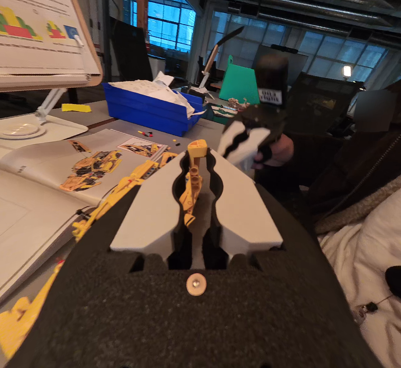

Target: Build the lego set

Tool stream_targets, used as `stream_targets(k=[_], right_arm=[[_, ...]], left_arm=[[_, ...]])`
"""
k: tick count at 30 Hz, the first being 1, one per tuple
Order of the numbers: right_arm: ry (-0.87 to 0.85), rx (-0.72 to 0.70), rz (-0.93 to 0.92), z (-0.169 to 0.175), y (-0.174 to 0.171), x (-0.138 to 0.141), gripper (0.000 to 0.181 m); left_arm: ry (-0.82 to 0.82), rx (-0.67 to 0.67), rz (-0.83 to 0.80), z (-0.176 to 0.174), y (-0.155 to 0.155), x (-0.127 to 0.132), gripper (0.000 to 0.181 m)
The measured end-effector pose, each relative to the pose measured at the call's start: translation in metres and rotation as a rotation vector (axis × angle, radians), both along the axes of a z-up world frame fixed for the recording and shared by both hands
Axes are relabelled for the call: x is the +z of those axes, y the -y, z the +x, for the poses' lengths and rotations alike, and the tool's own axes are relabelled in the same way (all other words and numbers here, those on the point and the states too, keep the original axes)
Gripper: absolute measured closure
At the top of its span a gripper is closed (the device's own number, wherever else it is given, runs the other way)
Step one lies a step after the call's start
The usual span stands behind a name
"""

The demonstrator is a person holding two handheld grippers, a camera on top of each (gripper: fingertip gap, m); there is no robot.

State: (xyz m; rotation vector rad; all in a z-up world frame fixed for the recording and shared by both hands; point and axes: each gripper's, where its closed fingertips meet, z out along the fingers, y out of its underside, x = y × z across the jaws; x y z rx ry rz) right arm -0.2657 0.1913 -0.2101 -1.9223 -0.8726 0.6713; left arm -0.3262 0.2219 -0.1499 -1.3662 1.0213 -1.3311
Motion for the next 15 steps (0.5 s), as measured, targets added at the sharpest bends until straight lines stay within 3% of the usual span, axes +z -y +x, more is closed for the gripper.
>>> stream_targets(k=[2, 4, 7, 15], right_arm=[[-0.304, 0.005, 0.141, -0.025, -0.016, 0.059, 0.177], [-0.496, 0.009, 0.165, -0.041, -0.025, 0.083, 0.177], [-0.651, 0.038, 0.100, -0.056, -0.028, 0.084, 0.177], [-0.704, 0.018, 0.053, -0.065, -0.022, 0.072, 0.177]], left_arm=[[-0.012, -0.037, 0.002, 0.006, 0.009, -0.002, 0.166], [-0.023, -0.068, -0.002, 0.011, 0.017, -0.003, 0.166], [-0.025, -0.080, -0.006, 0.013, 0.023, -0.003, 0.166], [-0.034, -0.056, -0.048, 0.011, 0.019, -0.007, 0.166]])
